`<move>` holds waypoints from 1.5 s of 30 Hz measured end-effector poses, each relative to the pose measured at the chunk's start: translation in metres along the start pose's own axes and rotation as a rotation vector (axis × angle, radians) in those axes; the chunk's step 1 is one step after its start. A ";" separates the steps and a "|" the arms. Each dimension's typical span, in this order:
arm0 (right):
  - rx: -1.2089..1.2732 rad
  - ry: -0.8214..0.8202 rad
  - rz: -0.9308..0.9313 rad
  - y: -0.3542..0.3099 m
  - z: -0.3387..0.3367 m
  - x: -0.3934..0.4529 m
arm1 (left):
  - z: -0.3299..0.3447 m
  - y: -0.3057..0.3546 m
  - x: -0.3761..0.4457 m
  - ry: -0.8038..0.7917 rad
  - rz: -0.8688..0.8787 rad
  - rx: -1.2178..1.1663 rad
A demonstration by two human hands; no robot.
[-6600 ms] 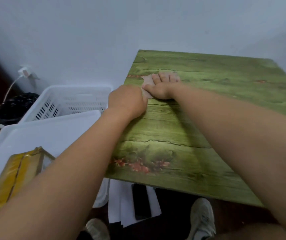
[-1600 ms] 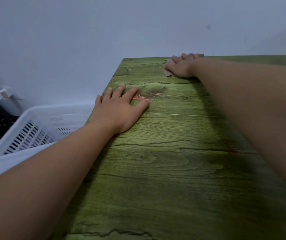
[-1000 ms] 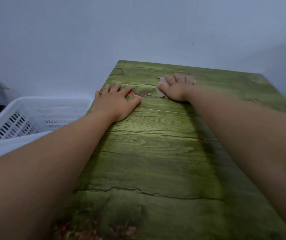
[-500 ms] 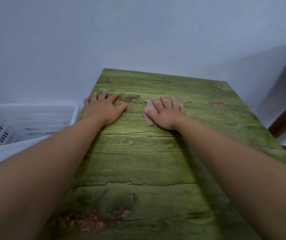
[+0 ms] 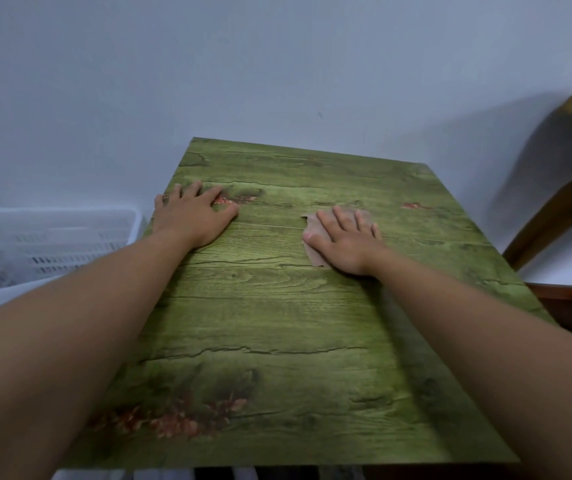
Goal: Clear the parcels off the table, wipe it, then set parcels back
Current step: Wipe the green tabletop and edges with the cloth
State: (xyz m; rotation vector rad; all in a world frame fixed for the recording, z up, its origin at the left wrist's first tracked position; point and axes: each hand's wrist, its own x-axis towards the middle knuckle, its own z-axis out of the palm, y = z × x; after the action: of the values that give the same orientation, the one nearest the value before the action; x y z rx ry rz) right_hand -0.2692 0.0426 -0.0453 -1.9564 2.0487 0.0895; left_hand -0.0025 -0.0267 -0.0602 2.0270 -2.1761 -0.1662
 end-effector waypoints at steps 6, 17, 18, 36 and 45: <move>0.016 0.006 0.040 0.003 -0.008 0.018 | 0.002 -0.001 0.002 -0.012 -0.007 0.006; -0.004 0.024 0.040 0.009 -0.017 0.062 | 0.003 0.001 0.004 -0.003 -0.024 0.015; -0.005 0.026 0.038 0.010 -0.018 0.066 | 0.004 0.001 0.005 0.002 -0.021 0.019; -0.045 0.092 0.007 0.013 -0.035 0.143 | 0.006 0.002 0.008 0.025 -0.044 0.028; -0.083 0.128 -0.029 0.015 -0.045 0.184 | 0.008 0.003 0.009 0.046 -0.051 0.036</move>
State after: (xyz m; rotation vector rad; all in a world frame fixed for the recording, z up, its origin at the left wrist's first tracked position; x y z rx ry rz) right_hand -0.2956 -0.1456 -0.0535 -2.0912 2.1268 0.0440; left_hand -0.0073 -0.0355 -0.0673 2.0853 -2.1166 -0.0854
